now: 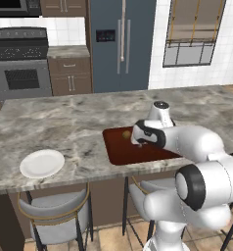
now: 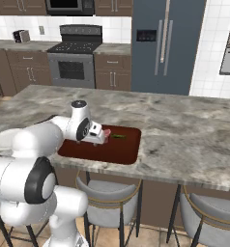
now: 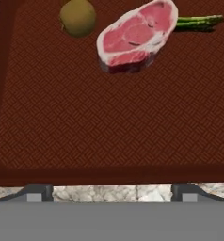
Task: Create a steak meal by picking up the steak and asparagus from the tray and placing them on the plate. Leave the kiwi on the tray.
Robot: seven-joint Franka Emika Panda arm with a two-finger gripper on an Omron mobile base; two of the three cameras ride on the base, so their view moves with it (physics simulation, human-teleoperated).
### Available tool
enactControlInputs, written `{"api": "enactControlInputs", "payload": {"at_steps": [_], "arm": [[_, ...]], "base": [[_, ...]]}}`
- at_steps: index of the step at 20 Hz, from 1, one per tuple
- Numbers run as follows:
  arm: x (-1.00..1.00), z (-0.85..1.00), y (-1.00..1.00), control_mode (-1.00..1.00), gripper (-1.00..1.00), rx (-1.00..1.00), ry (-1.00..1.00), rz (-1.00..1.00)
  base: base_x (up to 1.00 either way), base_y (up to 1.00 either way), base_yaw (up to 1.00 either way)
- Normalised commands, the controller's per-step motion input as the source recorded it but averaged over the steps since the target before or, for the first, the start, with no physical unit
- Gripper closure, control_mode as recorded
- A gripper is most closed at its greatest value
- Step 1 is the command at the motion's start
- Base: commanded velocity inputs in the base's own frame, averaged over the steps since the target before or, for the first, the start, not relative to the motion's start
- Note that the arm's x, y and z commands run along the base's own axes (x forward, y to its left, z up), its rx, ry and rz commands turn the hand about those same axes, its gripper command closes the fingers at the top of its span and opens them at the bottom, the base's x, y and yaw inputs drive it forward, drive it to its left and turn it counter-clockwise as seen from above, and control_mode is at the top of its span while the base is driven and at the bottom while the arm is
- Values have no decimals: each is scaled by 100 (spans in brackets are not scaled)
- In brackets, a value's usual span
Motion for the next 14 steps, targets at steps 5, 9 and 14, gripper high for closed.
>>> {"api": "enactControlInputs", "payload": {"at_steps": [5,9,14], "arm": [[48,-26,0,-100,-100,0,0,-2],[53,-20,0,-100,-100,0,1,-2],[54,-19,0,-100,-100,0,1,-1]], "base": [[0,0,0],[0,0,0],[0,0,0]]}}
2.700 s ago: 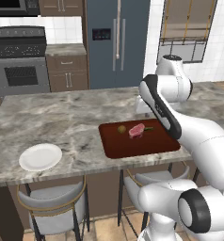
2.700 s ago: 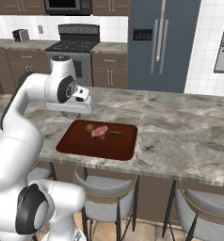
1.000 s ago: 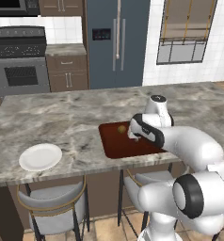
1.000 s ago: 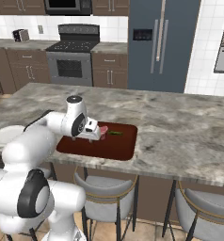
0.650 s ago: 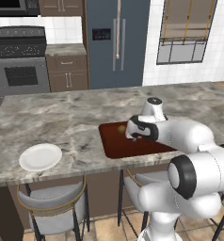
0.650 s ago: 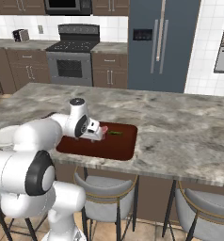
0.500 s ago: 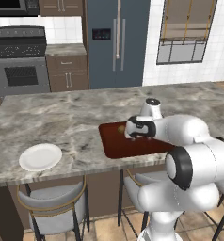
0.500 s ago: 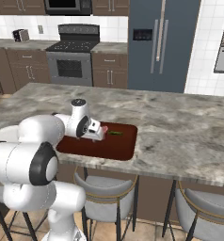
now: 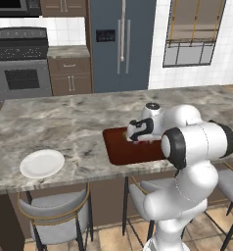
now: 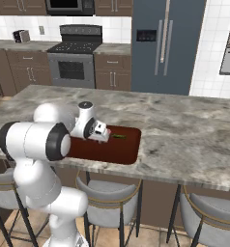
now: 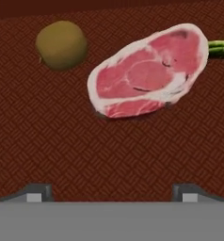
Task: Create a steak meal by picking up the steak and asparagus from the tray and placing them on the plate. Leave the kiwi on the tray.
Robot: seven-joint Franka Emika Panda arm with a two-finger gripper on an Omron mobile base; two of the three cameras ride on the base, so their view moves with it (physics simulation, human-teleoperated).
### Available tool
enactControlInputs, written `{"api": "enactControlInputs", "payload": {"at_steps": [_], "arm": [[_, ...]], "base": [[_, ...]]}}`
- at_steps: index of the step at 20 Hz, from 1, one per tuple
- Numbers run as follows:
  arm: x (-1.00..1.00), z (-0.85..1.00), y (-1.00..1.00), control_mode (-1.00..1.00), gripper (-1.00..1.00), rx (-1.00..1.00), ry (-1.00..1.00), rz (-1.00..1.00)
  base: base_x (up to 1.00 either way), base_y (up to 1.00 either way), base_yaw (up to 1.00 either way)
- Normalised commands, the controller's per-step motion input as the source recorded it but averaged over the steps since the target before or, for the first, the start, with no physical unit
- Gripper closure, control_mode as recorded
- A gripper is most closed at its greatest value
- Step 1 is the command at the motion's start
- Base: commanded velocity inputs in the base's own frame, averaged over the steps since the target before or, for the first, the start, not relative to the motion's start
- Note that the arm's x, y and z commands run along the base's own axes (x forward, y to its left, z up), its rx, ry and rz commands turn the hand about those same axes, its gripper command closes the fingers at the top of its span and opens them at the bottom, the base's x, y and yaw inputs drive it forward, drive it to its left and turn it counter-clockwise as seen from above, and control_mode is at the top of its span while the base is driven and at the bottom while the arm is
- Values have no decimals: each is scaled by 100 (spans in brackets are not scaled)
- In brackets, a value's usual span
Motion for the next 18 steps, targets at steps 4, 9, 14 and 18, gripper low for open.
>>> {"api": "enactControlInputs", "payload": {"at_steps": [4,9,14,18], "arm": [[48,-24,0,-100,-100,0,1,-1],[42,-30,-2,-100,-100,0,1,-2],[38,-32,-7,-100,-100,0,0,-2],[34,-34,-9,-100,-100,0,0,-2]], "base": [[0,0,0],[0,0,0],[0,0,0],[0,0,0]]}}
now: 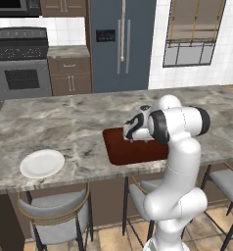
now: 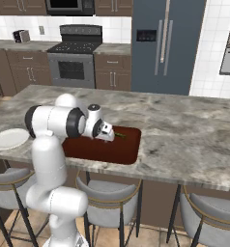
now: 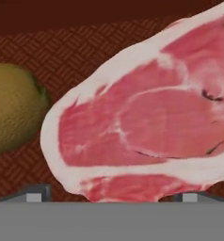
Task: Create a steak meal by picking up the steak and asparagus from the tray and placing them on the plate. Leave the kiwi on the tray.
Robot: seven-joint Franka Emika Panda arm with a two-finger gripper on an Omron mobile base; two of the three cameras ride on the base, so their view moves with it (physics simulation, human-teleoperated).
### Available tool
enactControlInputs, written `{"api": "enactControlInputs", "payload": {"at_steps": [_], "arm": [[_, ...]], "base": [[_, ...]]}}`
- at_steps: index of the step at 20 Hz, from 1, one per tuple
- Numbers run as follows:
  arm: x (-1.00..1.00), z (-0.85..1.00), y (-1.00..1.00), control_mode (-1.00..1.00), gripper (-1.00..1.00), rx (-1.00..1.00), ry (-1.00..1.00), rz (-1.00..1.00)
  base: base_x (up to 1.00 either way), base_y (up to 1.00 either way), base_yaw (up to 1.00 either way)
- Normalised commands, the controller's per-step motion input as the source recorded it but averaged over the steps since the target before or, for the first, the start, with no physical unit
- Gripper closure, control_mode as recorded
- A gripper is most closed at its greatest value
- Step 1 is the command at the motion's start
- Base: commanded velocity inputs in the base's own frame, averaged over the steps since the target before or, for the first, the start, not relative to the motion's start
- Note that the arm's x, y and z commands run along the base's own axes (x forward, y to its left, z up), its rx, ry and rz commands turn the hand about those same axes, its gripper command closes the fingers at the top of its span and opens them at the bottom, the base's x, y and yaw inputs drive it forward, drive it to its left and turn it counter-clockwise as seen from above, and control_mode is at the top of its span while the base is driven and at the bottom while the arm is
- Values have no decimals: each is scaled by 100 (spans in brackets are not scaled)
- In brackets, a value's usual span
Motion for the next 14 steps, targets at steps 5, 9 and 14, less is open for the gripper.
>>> {"api": "enactControlInputs", "payload": {"at_steps": [5,9,14], "arm": [[21,-22,-3,-100,-100,0,0,-3],[0,0,0,-100,-100,0,-3,0],[0,1,0,-100,-100,0,-7,-2]], "base": [[0,0,0],[0,0,0],[0,0,0]]}}
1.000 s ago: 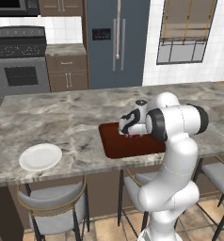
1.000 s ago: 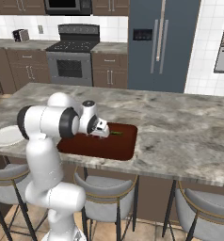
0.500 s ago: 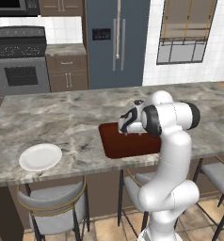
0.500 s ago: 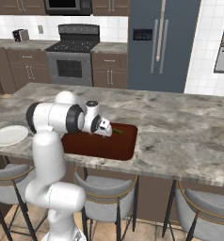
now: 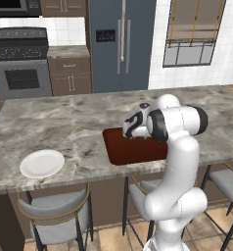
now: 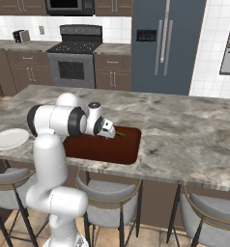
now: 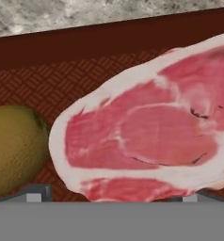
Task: Create a steak meal by picking up the steak and asparagus from the tray and placing them on the plate. Leave the kiwi on the tray.
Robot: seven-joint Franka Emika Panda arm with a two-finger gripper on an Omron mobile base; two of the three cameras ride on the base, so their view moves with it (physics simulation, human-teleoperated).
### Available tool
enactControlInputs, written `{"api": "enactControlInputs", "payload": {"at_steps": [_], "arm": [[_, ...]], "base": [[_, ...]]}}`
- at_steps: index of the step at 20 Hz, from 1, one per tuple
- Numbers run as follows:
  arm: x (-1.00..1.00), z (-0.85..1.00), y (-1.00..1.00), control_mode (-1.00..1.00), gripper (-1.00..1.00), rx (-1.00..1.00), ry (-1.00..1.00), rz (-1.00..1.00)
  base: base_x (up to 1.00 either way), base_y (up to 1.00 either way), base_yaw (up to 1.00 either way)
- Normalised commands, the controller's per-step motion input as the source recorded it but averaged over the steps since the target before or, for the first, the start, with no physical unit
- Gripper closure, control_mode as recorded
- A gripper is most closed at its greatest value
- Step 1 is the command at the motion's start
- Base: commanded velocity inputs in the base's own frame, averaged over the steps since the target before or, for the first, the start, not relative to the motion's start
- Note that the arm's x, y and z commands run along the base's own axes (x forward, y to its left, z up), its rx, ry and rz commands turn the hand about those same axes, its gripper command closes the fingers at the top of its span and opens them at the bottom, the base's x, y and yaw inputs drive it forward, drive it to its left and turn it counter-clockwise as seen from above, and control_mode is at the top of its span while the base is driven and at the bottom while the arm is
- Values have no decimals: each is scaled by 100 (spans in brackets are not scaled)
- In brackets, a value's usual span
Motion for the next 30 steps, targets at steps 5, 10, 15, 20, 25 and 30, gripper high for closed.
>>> {"api": "enactControlInputs", "payload": {"at_steps": [5,10,15,20,25,30], "arm": [[1,2,0,-100,-100,0,-5,-8],[18,0,0,-100,-100,0,-2,-12],[23,2,0,-100,-100,0,-7,-9],[29,0,-3,-100,-100,0,-6,-3],[19,-7,-3,-100,100,0,-5,0],[-7,0,0,-100,100,0,-2,4]], "base": [[0,0,0],[0,0,0],[0,0,0],[0,0,0],[0,0,0],[0,0,0]]}}
